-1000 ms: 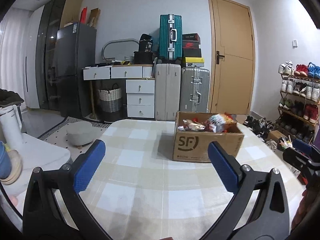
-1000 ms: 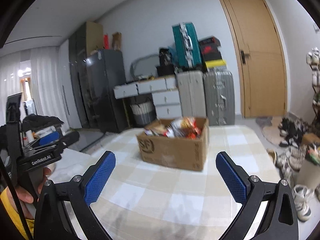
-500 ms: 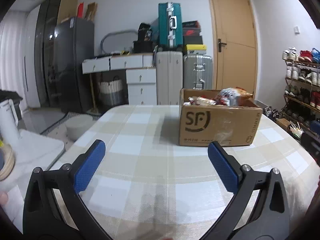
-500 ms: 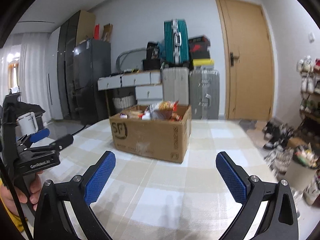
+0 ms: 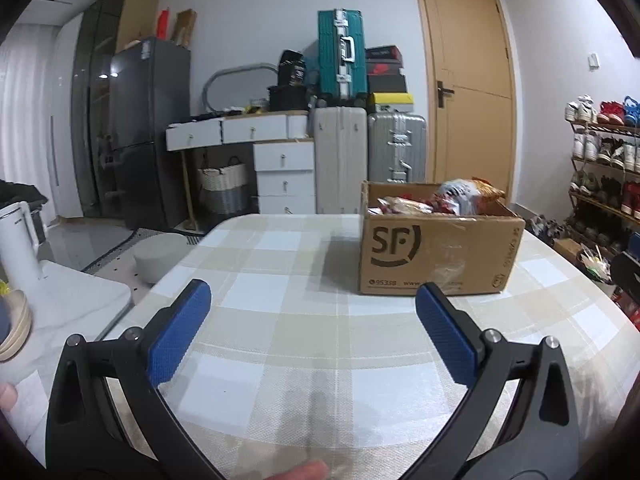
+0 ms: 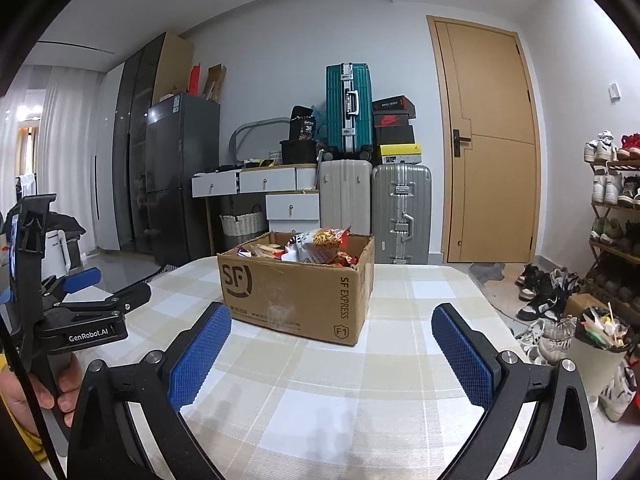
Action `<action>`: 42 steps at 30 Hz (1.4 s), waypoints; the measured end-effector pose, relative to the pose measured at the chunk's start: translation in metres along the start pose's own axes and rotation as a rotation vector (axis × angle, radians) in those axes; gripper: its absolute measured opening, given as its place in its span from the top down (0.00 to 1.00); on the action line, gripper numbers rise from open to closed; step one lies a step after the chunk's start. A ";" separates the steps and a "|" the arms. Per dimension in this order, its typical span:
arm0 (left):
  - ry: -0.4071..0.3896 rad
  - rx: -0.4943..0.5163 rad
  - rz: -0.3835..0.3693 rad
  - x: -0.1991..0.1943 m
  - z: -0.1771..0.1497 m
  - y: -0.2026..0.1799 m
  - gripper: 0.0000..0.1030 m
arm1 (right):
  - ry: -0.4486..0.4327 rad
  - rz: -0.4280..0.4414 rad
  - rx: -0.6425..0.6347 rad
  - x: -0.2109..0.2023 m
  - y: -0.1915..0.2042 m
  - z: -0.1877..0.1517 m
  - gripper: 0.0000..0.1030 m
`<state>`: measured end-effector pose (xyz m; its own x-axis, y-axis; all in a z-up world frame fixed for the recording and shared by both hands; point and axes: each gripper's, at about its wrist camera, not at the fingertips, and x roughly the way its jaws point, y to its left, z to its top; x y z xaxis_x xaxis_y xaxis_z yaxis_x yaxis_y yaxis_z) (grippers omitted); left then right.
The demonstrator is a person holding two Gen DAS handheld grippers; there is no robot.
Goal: Organize snacks
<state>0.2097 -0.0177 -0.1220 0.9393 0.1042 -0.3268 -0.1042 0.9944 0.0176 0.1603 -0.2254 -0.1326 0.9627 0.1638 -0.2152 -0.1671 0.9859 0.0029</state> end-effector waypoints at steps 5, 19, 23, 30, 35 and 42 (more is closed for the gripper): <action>-0.019 0.016 -0.020 -0.010 0.000 -0.006 0.01 | 0.019 -0.018 0.011 0.004 -0.002 -0.001 0.01; -0.018 0.015 -0.074 -0.021 0.000 -0.008 0.01 | 0.061 -0.073 -0.008 0.013 -0.001 -0.005 0.01; -0.017 0.015 -0.072 -0.022 0.000 -0.009 0.01 | 0.066 -0.093 0.003 0.016 -0.004 -0.005 0.01; -0.020 0.015 -0.068 -0.021 -0.001 -0.008 0.01 | 0.071 -0.095 0.003 0.016 -0.003 -0.006 0.01; -0.014 0.022 -0.066 -0.019 -0.002 -0.008 0.01 | 0.070 -0.095 0.002 0.017 -0.002 -0.006 0.01; -0.010 0.026 -0.068 -0.018 -0.003 -0.008 0.01 | 0.072 -0.096 0.003 0.016 -0.002 -0.006 0.01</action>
<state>0.1927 -0.0274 -0.1188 0.9473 0.0367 -0.3181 -0.0320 0.9993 0.0201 0.1752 -0.2252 -0.1417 0.9564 0.0661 -0.2843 -0.0744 0.9971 -0.0183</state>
